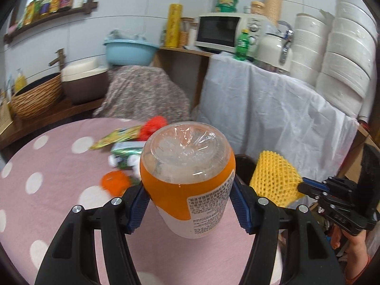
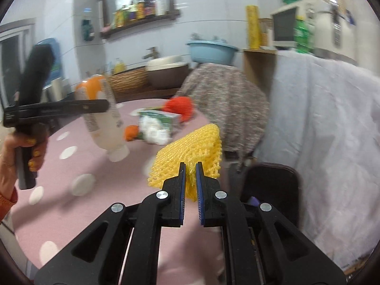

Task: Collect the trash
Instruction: 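Carry the yellow foam net over the black bin and open the right tool, then lower the white bottle into the black bin and open the left tool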

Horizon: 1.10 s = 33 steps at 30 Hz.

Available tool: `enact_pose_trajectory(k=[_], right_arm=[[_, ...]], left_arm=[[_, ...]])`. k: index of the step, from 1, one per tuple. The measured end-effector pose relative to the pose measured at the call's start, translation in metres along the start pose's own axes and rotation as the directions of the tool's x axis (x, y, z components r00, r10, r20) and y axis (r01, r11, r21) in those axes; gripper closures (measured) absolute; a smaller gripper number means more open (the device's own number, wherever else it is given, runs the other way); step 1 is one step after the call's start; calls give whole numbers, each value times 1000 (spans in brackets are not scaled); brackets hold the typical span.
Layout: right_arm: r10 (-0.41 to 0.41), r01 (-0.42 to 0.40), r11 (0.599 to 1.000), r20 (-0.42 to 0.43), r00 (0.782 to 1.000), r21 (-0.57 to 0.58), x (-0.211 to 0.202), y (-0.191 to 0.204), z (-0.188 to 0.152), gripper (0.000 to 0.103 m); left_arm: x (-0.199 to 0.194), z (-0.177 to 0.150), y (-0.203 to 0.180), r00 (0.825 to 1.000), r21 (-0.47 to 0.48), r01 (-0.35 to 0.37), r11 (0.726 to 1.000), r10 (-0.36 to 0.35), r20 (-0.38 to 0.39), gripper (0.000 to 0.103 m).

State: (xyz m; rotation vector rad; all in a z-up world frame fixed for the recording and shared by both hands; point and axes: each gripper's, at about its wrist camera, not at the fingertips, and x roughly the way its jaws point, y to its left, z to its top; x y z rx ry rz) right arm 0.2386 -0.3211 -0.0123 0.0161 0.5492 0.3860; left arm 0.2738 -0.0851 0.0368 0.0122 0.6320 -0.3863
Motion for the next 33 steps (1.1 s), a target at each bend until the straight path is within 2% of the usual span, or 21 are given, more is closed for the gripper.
enact_pose_trajectory(k=[4,9,14,20,23,28,29,31,32,33], right_arm=[[-89,92,992,-40,995,82,10,-56,-12,94],[-148,167,973,-127,981,158,39,-109,-37,94],[-158,206,949,-206,966,237,73,-147,-68,94],[-161,238,924,-261,952,299,106,-171,-99,94],[-179,269,913,-292,939,306,125,-180,-111,94],[-185,289,901,-315,931,325,145,-191,-123,93],[-180,285,901,-316,931,327,149,-192,-125,89],[-194,299,899,-320,927,321,153,-191,-127,66],[-204,306,897,-314,927,319,154,-190,-126,45],[-218,311,897,-297,930,314,153,-188,-127,35]], left_arm=[[26,18,-36,996,4,83,997,-83,-19,41],[58,32,-78,993,51,111,992,-109,-41,41],[95,31,-111,987,78,135,988,-127,-103,41],[139,22,-137,970,53,173,984,-160,-184,41],[155,16,-147,964,59,174,983,-157,-213,41],[177,5,-161,955,70,174,982,-150,-255,41],[181,3,-164,953,70,175,982,-151,-263,41],[188,-1,-168,949,76,177,981,-150,-276,41],[191,-3,-171,948,80,177,981,-148,-283,41],[194,-5,-173,946,83,177,981,-146,-289,41]])
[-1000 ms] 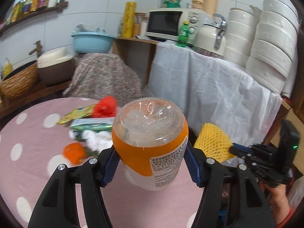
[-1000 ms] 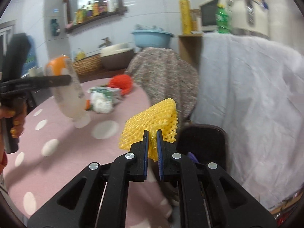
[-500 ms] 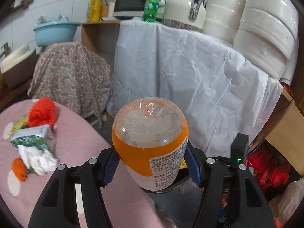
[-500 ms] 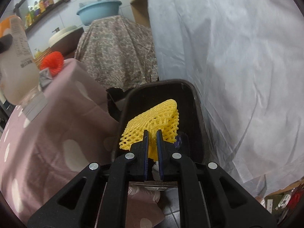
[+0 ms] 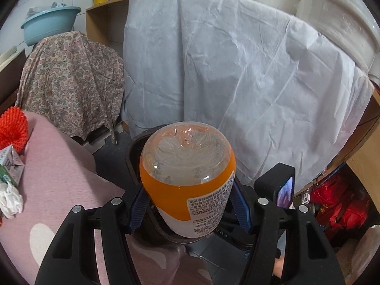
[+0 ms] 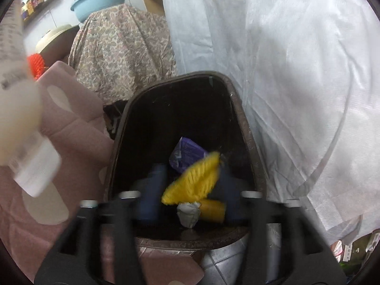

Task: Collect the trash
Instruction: 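Lower the white bottle into the black bin and open the left tool, then move both tools back over the table toward the orange peel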

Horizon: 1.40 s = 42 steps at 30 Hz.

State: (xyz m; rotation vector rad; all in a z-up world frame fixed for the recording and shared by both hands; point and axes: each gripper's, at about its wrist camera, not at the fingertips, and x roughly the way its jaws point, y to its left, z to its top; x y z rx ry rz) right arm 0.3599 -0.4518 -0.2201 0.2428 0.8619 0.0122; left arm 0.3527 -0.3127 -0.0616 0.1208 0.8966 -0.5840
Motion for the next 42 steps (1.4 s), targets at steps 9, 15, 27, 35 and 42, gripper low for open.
enact_pose_trajectory(k=[9,15,27,35,42], right_arm=[[-45,45,999,62,997,9,-35,-6,-15,24],[-65,60,997,100,993,57,-70,-19,-37,21],[-97,84,993,147,984,88,-119,-36,-67,19],[-108,96,991,150,983,88,-119,-35,-64,19],[-111,100,992,156,981,75,-127,-31,-62,19]], left_arm=[[36,4,-11,998,10,-29,1000,30,-62,41],[79,8,-14,984,-20,-83,996,78,-161,41],[146,-1,-6,941,-30,-203,979,187,-282,41],[152,-6,-18,934,34,-211,977,212,-287,28],[112,8,-23,966,25,-151,988,152,-210,22]])
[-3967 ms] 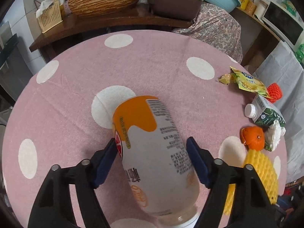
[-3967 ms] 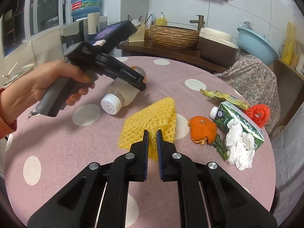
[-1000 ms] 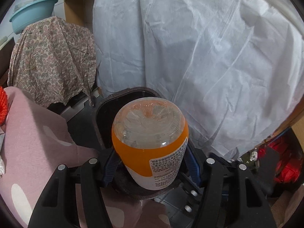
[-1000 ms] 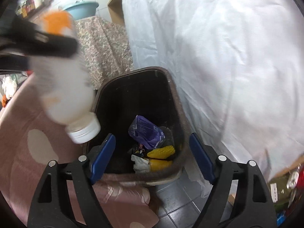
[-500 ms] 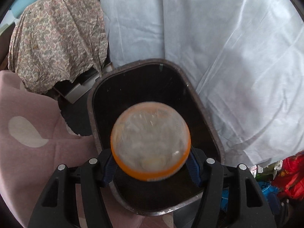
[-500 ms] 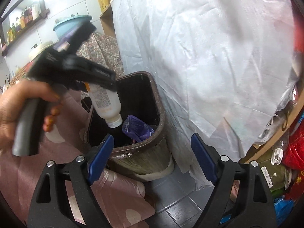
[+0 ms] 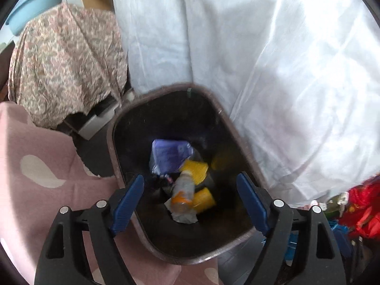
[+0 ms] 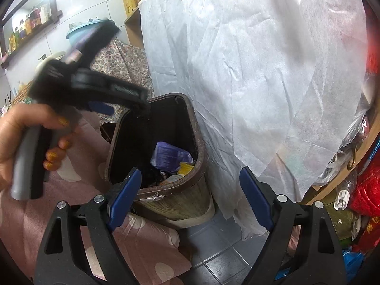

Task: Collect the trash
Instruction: 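Move both tools back over the table toward the orange peel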

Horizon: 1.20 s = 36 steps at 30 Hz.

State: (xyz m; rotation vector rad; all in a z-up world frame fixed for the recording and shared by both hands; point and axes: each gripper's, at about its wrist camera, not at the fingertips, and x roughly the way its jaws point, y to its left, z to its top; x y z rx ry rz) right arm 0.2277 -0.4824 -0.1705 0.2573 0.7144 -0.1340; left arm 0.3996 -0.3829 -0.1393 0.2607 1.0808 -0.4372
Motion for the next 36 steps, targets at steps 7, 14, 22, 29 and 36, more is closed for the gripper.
enact_pose_trajectory(k=[7,14,22,29,36], right_arm=[[49,-49,999,4,999,-12,-12,11,6,16],[158,-156,985,23,987,-67,-27,54,20,12],[271,-266,951,16,962,-159,-41,113,39,11],[340,-332,912,-8,940,-240,-51,164,40,11],[376,-363,877,-22,926,-313,-62,201,41,11]], left_arm=[[-84,-20,18,982,53,87,995,-94,164,7],[-142,-57,60,964,43,35,998,-45,261,5],[-179,-111,141,954,-69,-38,997,56,295,5],[-192,-151,225,943,-169,-141,975,184,276,6],[-188,-160,297,944,-270,-167,948,233,232,22]])
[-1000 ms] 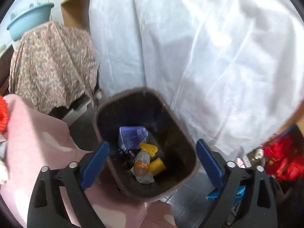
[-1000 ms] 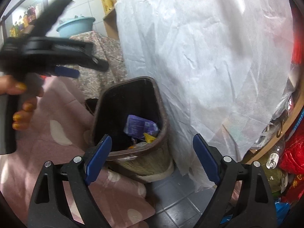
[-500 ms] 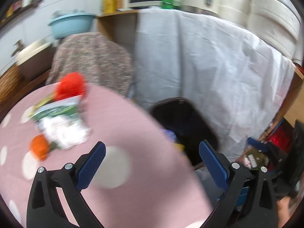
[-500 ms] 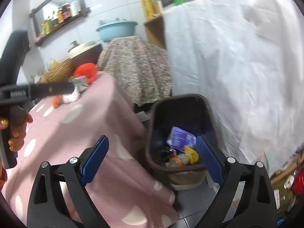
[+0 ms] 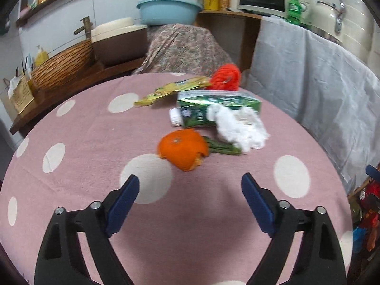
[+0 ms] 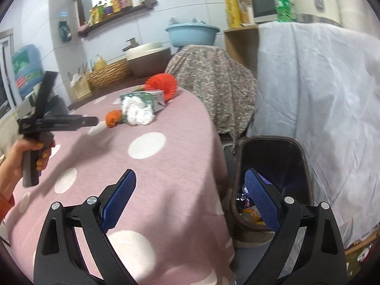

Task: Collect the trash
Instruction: 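Move both tools back over the table toward the orange peel, then close the left tool on the orange peel and lift it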

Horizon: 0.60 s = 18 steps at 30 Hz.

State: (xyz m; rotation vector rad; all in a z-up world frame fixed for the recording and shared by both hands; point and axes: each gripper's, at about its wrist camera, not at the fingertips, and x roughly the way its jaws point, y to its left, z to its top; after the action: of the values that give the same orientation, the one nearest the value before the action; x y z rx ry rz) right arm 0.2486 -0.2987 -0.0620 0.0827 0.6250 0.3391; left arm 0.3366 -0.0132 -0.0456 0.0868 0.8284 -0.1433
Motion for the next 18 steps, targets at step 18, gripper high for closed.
enact_pose_trajectory(k=[18], right_arm=[[26,-27,998,-23,999,-60,5,30,9,11]], left_arm=[[47,24,8,999,13,15,1000,-15,-48,43]])
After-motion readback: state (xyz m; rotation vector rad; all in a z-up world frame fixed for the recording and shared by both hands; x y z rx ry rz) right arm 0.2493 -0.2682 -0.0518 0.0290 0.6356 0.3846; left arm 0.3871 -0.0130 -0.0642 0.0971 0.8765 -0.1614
